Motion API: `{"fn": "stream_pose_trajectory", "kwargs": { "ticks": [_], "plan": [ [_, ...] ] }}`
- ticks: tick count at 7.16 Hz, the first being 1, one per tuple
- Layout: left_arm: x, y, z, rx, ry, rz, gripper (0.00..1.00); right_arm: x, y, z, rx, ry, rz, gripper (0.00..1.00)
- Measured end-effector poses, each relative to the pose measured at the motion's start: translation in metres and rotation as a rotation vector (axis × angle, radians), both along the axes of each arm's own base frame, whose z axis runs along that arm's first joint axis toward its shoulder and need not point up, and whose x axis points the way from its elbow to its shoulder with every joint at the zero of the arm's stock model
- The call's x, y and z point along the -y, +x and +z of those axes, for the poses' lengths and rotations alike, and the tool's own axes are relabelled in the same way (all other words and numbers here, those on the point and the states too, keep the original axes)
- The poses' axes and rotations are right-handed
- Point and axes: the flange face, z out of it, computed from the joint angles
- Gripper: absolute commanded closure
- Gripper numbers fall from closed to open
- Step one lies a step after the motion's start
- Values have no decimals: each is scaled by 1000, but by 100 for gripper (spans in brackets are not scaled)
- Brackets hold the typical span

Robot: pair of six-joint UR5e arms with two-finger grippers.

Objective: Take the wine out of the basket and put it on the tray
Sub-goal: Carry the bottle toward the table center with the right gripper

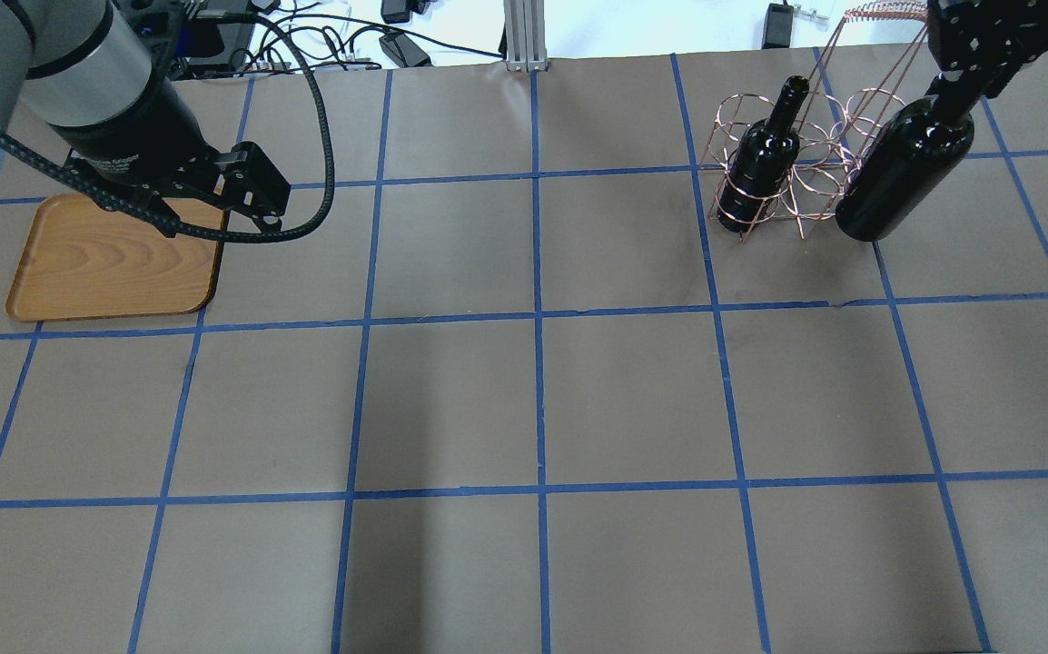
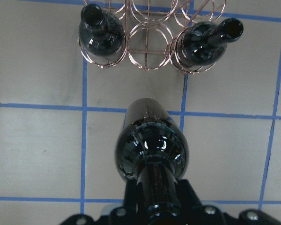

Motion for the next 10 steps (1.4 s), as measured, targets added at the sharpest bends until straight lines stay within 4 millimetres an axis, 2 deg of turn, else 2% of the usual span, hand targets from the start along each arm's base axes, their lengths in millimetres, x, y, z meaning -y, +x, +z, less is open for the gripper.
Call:
{"fn": "stream_pose_trajectory", "kwargs": {
  "ticks": [1,2,5,6,8,9,10],
  "plan": [
    [0,2,1,2,-3,4,0,-17,24,-9,1,32,-39,100],
    [0,4,3,5,-7,10,0,-33,59,-28,0,58,-78,100],
    [3,10,7,11,-23,28,0,-64,183,-80,-24,60,-126,100],
    [6,22,8,13,-27,49,0,-69,222,-97,-26,36,-142,100],
    [13,63,10,18,-30,129,0,-84,293,-122,-20,-6,-162,100],
    [14,81,11,36,-28,161,0,-97,323,-130,-16,-17,-173,100],
    [14,93,11,62,-25,180,0,-108,345,-135,-14,-22,-188,100]
  ]
}}
